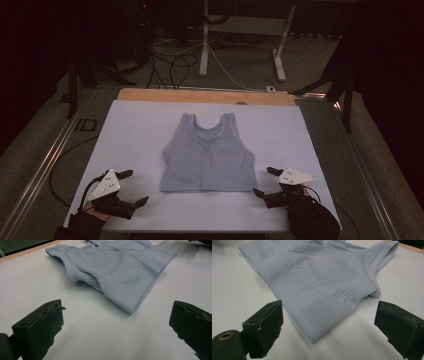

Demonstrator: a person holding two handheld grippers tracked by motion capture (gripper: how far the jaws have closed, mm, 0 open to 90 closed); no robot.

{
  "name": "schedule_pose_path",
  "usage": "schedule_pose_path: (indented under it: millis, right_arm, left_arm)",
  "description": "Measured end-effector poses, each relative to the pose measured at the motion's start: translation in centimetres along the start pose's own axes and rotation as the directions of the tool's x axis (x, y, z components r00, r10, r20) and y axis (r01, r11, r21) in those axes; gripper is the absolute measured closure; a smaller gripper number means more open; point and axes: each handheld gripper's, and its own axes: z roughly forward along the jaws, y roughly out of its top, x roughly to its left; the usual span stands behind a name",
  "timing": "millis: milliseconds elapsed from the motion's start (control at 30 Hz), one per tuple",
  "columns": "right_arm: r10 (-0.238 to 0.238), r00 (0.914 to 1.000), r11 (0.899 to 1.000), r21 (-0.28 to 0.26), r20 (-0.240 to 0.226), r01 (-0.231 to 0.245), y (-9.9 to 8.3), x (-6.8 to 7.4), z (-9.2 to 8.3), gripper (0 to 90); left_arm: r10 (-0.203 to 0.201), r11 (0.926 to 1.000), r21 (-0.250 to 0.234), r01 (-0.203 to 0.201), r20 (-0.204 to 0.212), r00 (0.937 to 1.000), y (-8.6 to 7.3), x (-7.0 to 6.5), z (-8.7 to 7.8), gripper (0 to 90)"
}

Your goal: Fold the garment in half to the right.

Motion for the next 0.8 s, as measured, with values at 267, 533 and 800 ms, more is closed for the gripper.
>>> schedule_pose_path:
  millis: [267, 533, 800]
  right_arm:
    - [-0.001, 1.0, 1.0, 0.003, -0.007, 0.001, 0.03, 0.06, 0.1, 8.4]
    - [-0.005, 0.9998, 1.0, 0.008, -0.021, 0.005, 0.19, 0.2, 0.24, 8.4]
    - [0.02, 0.9994, 1.0, -0.004, -0.028, -0.02, 0.92, 0.27, -0.06, 8.4]
  left_arm:
    - [-0.006, 1.0, 0.005, 0.006, 0.006, 1.0, -0.01, 0.0, 0.12, 0.5]
    - [-0.003, 0.9999, 0.01, 0.003, 0.015, 0.9999, 0.16, -0.2, 0.21, 0.5]
    - [-0.002, 0.9998, 0.02, 0.002, 0.019, 0.9998, 0.87, -0.49, 0.52, 0.6]
